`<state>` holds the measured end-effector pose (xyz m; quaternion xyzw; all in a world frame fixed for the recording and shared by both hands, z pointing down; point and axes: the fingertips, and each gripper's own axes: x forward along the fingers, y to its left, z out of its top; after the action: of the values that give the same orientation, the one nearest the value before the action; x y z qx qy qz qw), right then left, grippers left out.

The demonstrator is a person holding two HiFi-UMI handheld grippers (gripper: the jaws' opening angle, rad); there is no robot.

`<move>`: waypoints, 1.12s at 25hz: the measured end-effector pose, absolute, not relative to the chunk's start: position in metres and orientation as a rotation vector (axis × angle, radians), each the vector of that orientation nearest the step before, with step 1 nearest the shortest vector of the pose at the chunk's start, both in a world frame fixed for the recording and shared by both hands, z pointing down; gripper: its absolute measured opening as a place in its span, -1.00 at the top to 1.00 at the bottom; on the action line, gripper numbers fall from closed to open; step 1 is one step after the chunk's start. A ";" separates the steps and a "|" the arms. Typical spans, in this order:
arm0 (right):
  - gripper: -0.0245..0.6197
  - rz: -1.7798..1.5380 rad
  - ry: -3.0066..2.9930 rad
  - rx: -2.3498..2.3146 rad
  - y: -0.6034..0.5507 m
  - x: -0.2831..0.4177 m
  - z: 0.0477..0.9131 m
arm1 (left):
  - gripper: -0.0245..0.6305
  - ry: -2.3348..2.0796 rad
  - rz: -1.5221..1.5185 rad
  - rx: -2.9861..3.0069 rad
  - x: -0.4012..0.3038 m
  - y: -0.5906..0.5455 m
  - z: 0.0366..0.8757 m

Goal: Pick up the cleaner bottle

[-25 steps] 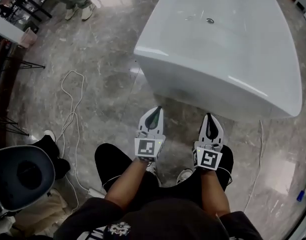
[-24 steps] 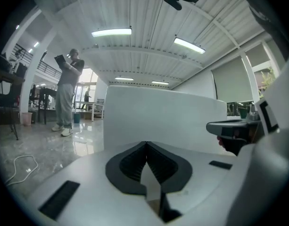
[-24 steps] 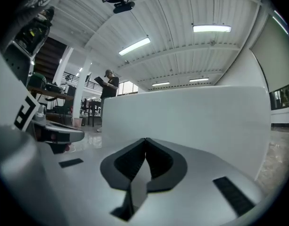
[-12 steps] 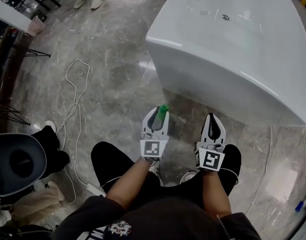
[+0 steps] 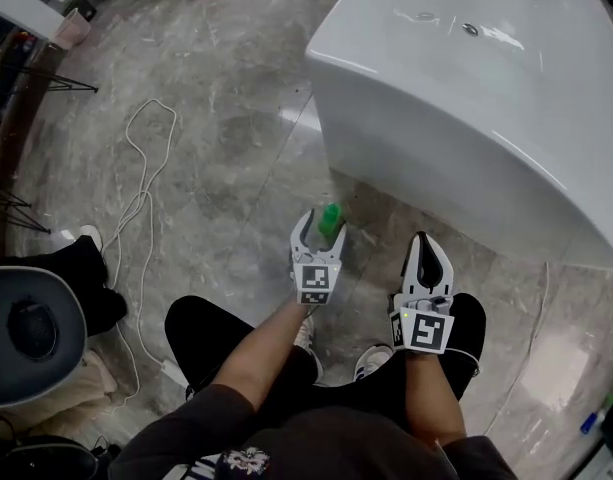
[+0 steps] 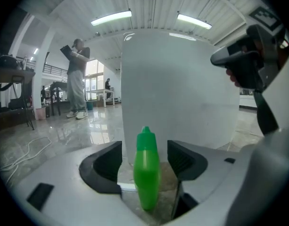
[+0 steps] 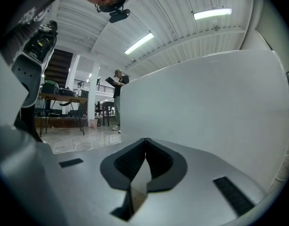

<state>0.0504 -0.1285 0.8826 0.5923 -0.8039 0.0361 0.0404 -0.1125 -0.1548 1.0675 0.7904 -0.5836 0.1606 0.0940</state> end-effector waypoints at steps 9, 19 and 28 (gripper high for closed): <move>0.87 0.128 -2.461 1.772 -0.114 0.052 0.892 | 0.04 -1.717 0.519 2.269 -0.104 -0.174 1.137; 0.87 0.129 -2.429 1.750 -0.110 0.057 0.900 | 0.08 -1.735 0.510 2.266 -0.104 -0.201 1.153; 0.87 0.112 -2.445 1.739 -0.109 0.049 0.899 | 0.35 -1.700 0.540 2.281 -0.105 -0.203 1.155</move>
<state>0.0493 -0.1085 0.8992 0.5777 -0.8124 0.0373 0.0696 -0.1047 -0.2027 1.1555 0.7819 -0.5825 0.1849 0.1227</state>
